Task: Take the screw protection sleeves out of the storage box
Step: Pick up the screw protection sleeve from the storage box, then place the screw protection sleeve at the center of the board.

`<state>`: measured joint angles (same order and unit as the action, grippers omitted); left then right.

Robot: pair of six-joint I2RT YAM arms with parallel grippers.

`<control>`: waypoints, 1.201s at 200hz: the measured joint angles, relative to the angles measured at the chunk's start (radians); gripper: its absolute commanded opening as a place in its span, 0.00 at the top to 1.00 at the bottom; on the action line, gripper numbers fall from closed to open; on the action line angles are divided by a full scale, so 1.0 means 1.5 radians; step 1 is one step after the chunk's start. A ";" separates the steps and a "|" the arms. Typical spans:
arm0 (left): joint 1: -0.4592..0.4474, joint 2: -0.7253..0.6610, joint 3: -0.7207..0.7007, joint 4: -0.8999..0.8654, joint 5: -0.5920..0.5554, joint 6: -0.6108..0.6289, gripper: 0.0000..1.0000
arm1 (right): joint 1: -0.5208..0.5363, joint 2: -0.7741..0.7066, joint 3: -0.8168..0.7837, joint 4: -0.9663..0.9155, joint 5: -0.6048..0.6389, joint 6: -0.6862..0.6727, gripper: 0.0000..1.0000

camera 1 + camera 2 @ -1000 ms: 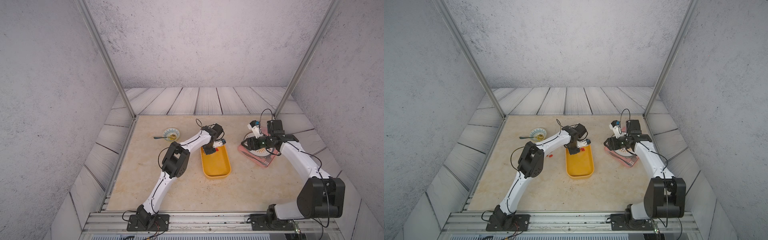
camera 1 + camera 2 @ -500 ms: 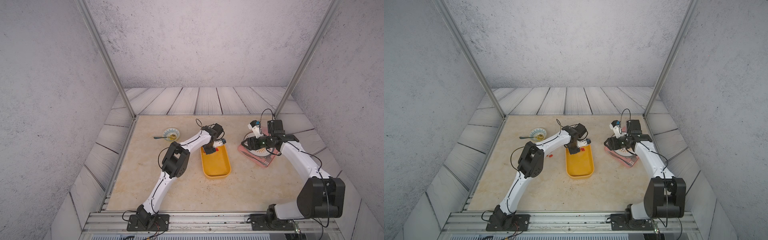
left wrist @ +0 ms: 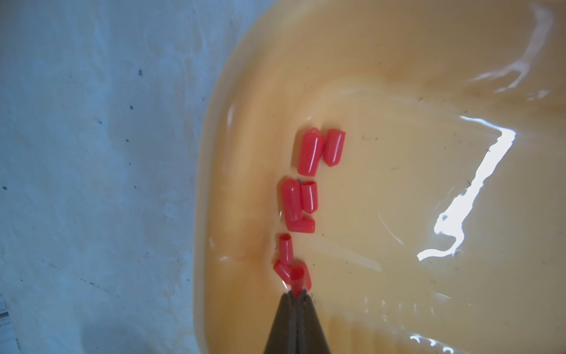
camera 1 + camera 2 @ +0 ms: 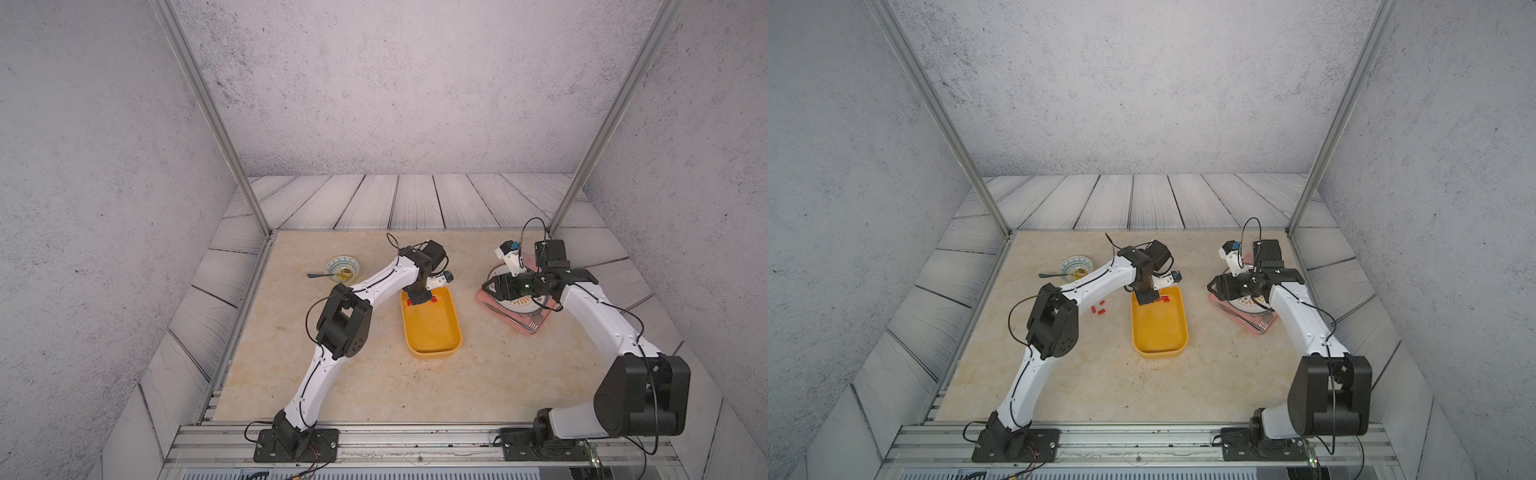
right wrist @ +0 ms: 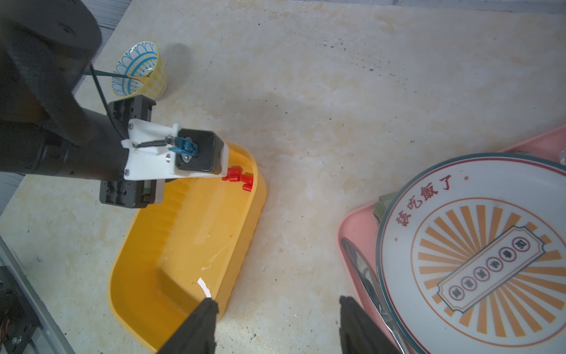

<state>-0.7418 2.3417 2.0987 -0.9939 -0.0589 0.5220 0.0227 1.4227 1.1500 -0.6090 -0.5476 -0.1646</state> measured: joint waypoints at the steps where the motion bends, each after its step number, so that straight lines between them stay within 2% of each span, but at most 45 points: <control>1: 0.000 0.000 0.000 -0.001 0.001 0.000 0.96 | 0.000 0.000 0.000 0.000 0.000 0.000 0.34; 34: 0.008 -0.026 -0.016 -0.035 0.046 -0.009 0.96 | 0.000 0.000 0.000 0.000 -0.001 0.000 0.34; 61: 0.031 -0.092 -0.056 -0.065 0.103 -0.028 0.96 | 0.000 0.000 -0.004 0.002 -0.015 -0.002 0.33; 89: 0.090 -0.188 -0.118 -0.072 0.148 -0.055 0.96 | 0.001 0.000 -0.021 0.016 -0.043 -0.002 0.33; 127: 0.194 -0.275 -0.243 -0.044 0.140 -0.073 0.96 | 0.019 0.000 -0.028 0.021 -0.060 -0.002 0.33; 166: 0.253 -0.252 -0.310 -0.013 0.091 -0.080 0.95 | 0.031 0.000 -0.028 0.025 -0.061 -0.002 0.33; 240: 0.257 -0.133 -0.267 0.041 0.051 -0.069 0.92 | 0.039 0.000 -0.028 0.025 -0.061 -0.008 0.32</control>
<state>-0.3565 2.1422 1.6981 -0.9325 0.0181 0.4179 0.0818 1.4223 1.1076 -0.5716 -0.6392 -0.1761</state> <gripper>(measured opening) 0.074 0.675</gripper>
